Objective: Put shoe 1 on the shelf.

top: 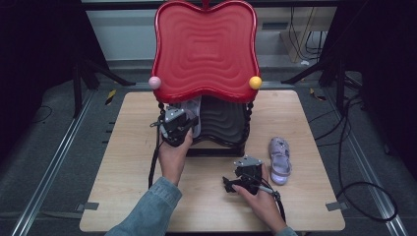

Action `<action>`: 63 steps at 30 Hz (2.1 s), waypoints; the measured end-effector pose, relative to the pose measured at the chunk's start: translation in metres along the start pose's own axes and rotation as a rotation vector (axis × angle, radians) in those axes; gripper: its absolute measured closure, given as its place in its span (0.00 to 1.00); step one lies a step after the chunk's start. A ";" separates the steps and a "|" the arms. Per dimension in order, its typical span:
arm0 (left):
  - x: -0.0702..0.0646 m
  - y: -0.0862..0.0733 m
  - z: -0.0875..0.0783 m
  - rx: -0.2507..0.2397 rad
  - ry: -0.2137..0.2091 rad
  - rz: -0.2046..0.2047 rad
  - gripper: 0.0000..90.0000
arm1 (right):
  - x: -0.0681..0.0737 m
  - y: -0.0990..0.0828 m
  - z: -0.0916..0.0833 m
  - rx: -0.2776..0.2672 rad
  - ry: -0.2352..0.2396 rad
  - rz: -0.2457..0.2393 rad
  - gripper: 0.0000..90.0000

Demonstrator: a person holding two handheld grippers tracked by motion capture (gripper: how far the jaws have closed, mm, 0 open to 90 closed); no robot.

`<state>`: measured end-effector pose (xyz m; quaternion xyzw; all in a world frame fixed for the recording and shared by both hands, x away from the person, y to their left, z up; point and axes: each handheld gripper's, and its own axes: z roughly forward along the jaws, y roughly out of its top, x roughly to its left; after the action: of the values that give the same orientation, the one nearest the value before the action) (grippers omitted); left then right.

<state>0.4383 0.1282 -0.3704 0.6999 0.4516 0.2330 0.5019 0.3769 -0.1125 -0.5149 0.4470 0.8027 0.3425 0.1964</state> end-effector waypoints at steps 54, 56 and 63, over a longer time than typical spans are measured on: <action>-0.012 -0.005 0.036 0.025 0.007 -0.085 0.87 | -0.001 0.000 0.000 0.000 0.004 -0.005 0.01; -0.012 -0.005 0.036 0.026 0.007 -0.087 0.86 | -0.001 0.000 0.000 0.000 0.004 -0.004 0.01; -0.012 -0.005 0.036 0.032 -0.009 -0.087 0.82 | -0.001 0.000 0.000 0.000 0.004 -0.006 0.01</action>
<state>0.4588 0.1001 -0.3871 0.6887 0.4829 0.2007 0.5022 0.3773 -0.1131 -0.5149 0.4437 0.8045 0.3430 0.1958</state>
